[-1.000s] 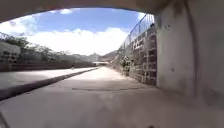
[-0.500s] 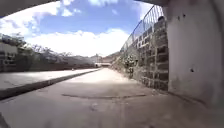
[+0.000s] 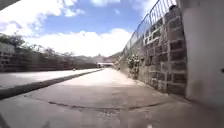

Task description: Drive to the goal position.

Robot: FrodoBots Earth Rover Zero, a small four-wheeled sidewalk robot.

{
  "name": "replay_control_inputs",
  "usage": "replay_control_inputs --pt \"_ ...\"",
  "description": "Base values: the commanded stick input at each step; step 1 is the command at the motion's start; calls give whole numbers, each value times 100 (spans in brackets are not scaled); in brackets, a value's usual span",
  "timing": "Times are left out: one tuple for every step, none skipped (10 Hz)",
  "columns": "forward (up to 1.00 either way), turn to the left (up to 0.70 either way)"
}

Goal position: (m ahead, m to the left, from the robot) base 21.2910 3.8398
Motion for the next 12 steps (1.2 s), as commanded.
replay_control_inputs --pt "100 0" --pt "100 0" --pt "100 0" --pt "100 0" --pt "100 0" --pt "100 27" --pt "100 27" --pt "100 27" --pt "100 0" --pt "100 0" --pt "100 0" --pt "100 0"
